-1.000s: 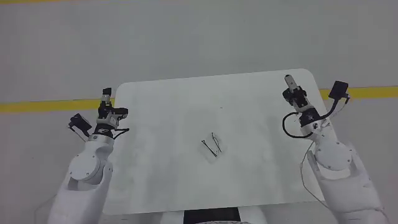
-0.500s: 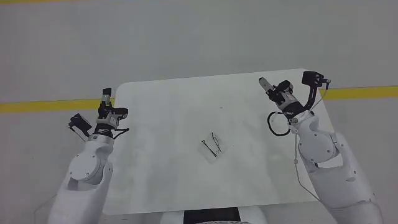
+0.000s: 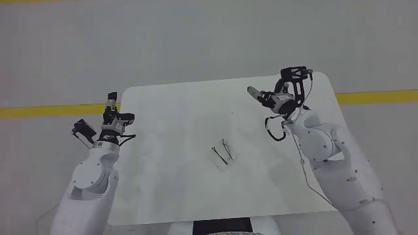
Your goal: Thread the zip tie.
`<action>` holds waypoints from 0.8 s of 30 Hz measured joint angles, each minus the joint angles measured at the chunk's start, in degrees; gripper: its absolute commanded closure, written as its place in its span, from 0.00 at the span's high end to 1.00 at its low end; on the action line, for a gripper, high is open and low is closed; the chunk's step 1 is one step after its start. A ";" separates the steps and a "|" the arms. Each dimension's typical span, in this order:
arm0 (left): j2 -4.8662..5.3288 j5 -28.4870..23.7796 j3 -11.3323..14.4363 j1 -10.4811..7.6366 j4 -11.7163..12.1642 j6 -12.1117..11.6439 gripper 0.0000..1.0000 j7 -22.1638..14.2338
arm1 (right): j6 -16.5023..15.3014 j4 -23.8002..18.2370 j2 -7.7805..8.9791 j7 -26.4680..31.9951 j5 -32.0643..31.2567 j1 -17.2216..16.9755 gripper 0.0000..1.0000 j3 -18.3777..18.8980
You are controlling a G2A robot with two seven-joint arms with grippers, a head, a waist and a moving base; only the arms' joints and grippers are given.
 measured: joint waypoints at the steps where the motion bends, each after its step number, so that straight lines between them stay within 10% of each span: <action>1: 0.00 0.00 0.00 0.00 0.00 0.00 1.00 0.00 | 0.09 -0.04 -0.01 0.17 -0.08 0.00 1.00 -0.12; 12: 0.00 0.00 0.00 0.00 0.00 0.00 1.00 0.00 | -1.24 -0.77 0.05 1.38 -1.27 0.81 1.00 -1.12; 24: 0.00 0.00 0.00 0.00 0.00 0.00 1.00 0.00 | -7.65 0.03 -0.23 28.25 -9.71 10.47 1.00 -11.69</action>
